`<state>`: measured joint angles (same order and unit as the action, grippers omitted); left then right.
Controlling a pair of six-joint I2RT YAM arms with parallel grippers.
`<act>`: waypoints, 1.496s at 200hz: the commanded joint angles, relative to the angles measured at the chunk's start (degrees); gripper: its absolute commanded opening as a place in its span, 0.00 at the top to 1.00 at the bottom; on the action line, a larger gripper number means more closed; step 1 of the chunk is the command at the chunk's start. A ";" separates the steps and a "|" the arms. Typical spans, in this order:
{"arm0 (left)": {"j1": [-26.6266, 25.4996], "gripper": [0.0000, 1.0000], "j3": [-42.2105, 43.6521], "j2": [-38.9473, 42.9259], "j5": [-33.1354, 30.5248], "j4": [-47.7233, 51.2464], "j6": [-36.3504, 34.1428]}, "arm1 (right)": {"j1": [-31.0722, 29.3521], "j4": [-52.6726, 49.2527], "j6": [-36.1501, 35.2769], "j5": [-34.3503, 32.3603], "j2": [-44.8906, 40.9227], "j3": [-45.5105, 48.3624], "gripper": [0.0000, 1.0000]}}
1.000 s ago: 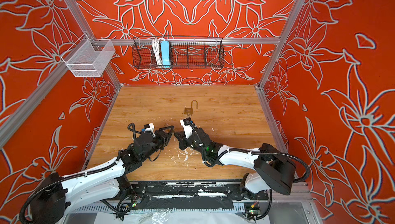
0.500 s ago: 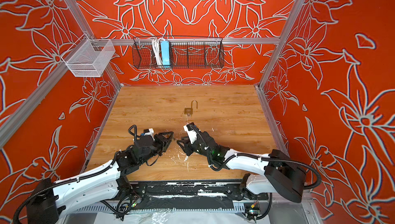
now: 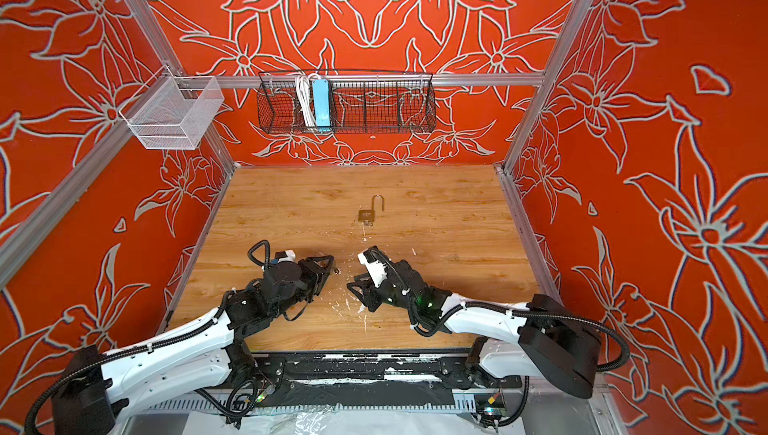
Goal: Unlock with the key
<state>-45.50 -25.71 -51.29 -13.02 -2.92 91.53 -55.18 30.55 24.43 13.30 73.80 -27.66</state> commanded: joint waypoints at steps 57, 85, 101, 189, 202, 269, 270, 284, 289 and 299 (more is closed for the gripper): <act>-0.05 1.00 -0.05 0.75 1.48 -5.94 -1.09 | 0.15 4.89 1.32 1.58 4.64 -5.84 0.73; -0.03 1.00 0.48 0.75 1.92 -7.28 -1.17 | 0.16 3.48 1.53 -0.70 5.52 -7.01 0.72; -0.04 1.00 0.62 0.71 2.11 -7.68 -1.17 | 0.16 1.69 1.44 -1.86 6.06 -8.19 0.73; -0.03 1.00 2.03 1.23 2.21 -9.39 0.26 | 0.16 1.20 2.32 -3.54 10.96 -12.23 0.70; -0.03 1.00 2.15 1.45 2.03 -9.26 0.41 | 0.16 2.14 2.67 -3.31 11.35 -12.24 0.79; -0.03 1.00 2.56 2.82 -0.34 -9.01 -2.46 | 0.24 8.85 5.89 -1.16 12.07 -10.18 1.00; -0.03 1.00 2.53 2.93 -0.43 -9.02 -2.74 | 0.24 8.97 5.98 -1.21 12.07 -10.11 1.00; -0.03 0.55 2.60 5.31 -1.96 -8.31 -6.79 | 0.86 10.97 8.24 -1.52 11.81 -8.98 1.00; 0.05 0.43 2.59 6.42 -2.53 -7.97 -8.66 | 1.30 12.23 9.39 -1.42 11.77 -8.32 1.00; 0.29 0.23 2.77 8.84 -3.18 -7.94 -13.30 | 2.55 14.91 11.96 -0.65 11.82 -7.46 1.00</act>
<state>-45.45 -22.63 -47.88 -12.51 -7.73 87.26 -54.98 37.93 29.61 11.64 85.52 -37.50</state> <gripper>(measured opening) 0.581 0.178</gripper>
